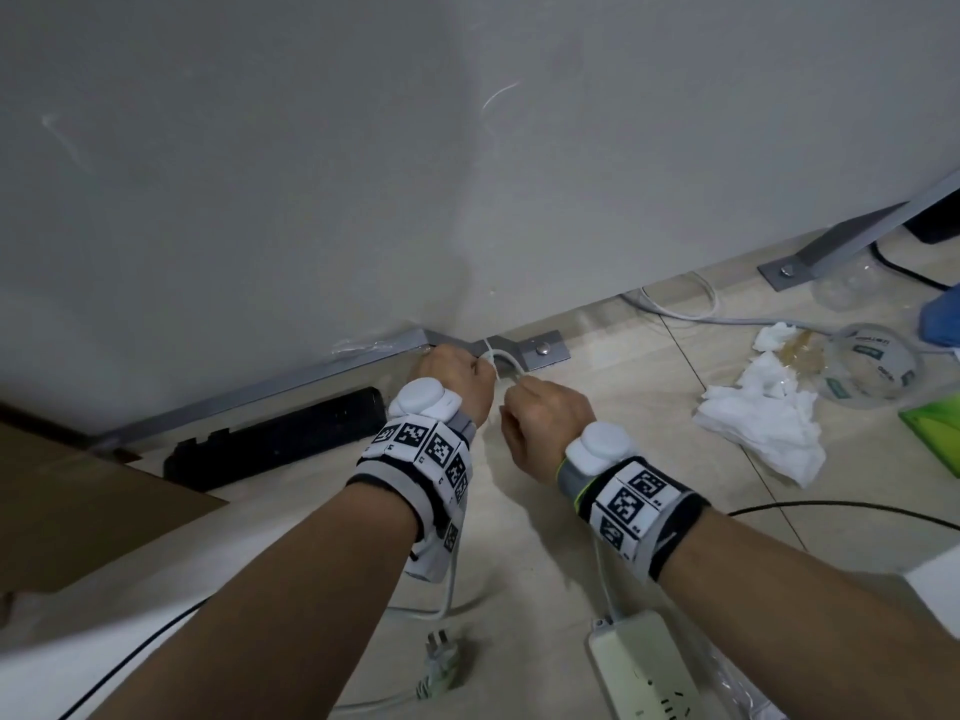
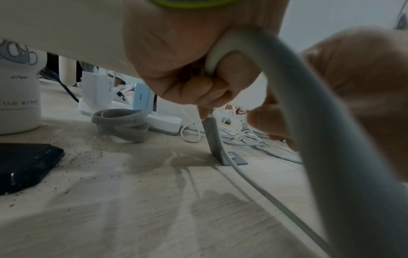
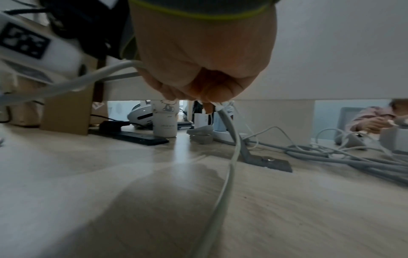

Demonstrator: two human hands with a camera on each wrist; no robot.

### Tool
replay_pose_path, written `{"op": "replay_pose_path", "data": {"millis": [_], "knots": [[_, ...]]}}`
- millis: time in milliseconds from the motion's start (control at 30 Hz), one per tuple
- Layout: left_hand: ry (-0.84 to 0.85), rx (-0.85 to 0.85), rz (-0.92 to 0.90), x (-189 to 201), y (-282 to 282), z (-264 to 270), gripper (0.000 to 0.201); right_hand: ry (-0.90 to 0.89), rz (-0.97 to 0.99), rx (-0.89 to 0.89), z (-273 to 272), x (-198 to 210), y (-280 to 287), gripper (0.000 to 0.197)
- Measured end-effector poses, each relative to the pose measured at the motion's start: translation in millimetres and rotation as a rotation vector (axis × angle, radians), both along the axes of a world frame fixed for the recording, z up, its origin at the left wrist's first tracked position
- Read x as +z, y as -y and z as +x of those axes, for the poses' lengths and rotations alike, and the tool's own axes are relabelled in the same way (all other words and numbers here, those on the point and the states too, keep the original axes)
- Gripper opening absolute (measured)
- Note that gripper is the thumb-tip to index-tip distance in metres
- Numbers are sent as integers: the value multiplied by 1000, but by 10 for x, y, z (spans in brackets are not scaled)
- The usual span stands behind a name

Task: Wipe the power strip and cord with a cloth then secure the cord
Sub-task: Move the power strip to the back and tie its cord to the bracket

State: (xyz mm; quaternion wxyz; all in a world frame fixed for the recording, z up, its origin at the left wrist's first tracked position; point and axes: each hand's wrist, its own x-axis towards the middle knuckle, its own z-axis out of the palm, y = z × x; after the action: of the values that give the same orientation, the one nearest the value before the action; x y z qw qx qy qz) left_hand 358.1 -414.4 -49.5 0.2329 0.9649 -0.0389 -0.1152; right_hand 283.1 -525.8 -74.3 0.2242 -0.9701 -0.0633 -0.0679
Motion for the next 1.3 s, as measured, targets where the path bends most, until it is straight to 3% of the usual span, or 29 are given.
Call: {"op": "replay_pose_path", "data": {"millis": [133,300,433,567,633,733,867,933,1000,1067,1200,1300], "knots": [[-2,-21,24,22,18,5,41,-33,-22,6,-33,-17,70,25],[-71,-64,11,100,-49,-134,29,-120,99,-106,-85,27,182,19],[-184,-42,-136,109,-247,-399,45,-187,150,-249,-104,65,177,15],[-122,17,-254,180,-663,-720,51,-161,259,-327,-328,209,110,28],[-59,23,-208,165,-1005,-969,44,-92,265,-238,-556,269,-36,29],[-118,-90,-57,63,-1508,-1367,36,-89,182,87,-912,228,-270,29],[-348,-244,281,-99,-2192,-2037,45,-136,-98,441,-1333,113,-746,50],[-509,-322,440,-182,-2352,-2227,51,-241,-328,436,-1332,65,-884,52],[-645,-361,530,-251,-2510,-2397,53,-318,-521,417,-1295,86,-1000,40],[-666,-327,545,-344,-2630,-2497,49,-400,-644,408,-1245,100,-1030,32],[-480,-184,474,-400,-2793,-2452,43,-543,-709,380,-1134,82,-1005,31],[-492,-173,516,-338,-2788,-2271,40,-657,-589,236,-1007,100,-982,30]]}}
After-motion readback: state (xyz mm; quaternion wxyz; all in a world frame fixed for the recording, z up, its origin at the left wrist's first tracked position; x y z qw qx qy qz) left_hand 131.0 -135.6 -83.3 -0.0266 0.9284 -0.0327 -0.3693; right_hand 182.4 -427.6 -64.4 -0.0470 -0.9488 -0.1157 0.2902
